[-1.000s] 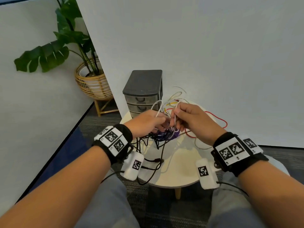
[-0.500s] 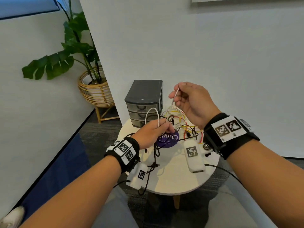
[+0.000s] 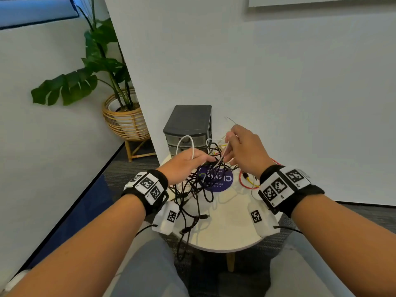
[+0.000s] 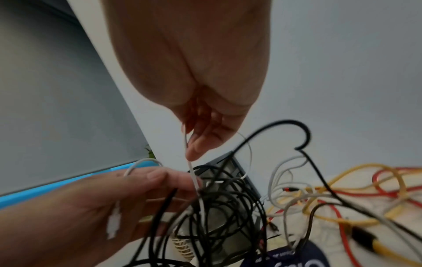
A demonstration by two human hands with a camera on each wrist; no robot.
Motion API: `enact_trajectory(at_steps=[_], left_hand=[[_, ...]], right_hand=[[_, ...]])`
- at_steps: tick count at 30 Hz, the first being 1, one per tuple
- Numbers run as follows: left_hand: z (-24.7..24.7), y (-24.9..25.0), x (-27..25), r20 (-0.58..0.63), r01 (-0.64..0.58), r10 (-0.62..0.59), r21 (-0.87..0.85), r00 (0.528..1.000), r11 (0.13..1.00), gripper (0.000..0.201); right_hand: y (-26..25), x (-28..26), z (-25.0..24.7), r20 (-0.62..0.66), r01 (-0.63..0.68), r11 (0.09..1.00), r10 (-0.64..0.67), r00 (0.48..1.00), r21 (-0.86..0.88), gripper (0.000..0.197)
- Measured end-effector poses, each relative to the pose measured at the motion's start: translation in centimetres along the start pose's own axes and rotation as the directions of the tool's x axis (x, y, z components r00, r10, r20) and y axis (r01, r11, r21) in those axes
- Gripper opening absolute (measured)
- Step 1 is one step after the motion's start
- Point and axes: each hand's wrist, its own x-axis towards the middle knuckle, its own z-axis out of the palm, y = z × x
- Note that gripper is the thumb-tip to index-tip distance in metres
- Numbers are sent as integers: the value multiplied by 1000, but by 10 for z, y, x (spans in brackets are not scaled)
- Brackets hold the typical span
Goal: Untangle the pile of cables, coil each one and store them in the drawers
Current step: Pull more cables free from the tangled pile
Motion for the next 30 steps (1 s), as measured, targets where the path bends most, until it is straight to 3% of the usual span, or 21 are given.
enact_trajectory(at_steps=[6,12,14,16,21,25,28,30], left_hand=[[-3,-19,3,-103,74,-75,-11,992,997,36],[18,-23,7,91,86,-112,251,990,964,37],[26,-28,9,87,124,-168,377,982,918,43],[32,-29,12,39,158,-198,465,979,871,35],[38,-26,23,-24,206,-215,404,976,891,18],[37,-26,26,-38,237,-242,397,970,887,30],[36,-28,29,-4,202,-219,400,976,894,28],[35,-28,30,-5,171,-184,384,983,907,23]], right_hand=[[13,-7,6,3,-213,951,218,976,224,24],[18,-3,15,151,-271,912,234,960,308,18],[12,0,18,167,-255,919,213,963,300,16],[7,4,20,124,-201,928,170,978,313,15],[-7,13,20,40,-64,926,53,998,371,15],[-4,19,14,-89,20,906,20,996,424,12],[-1,18,16,-102,11,918,32,994,397,12],[-1,15,17,-36,-52,925,71,997,377,8]])
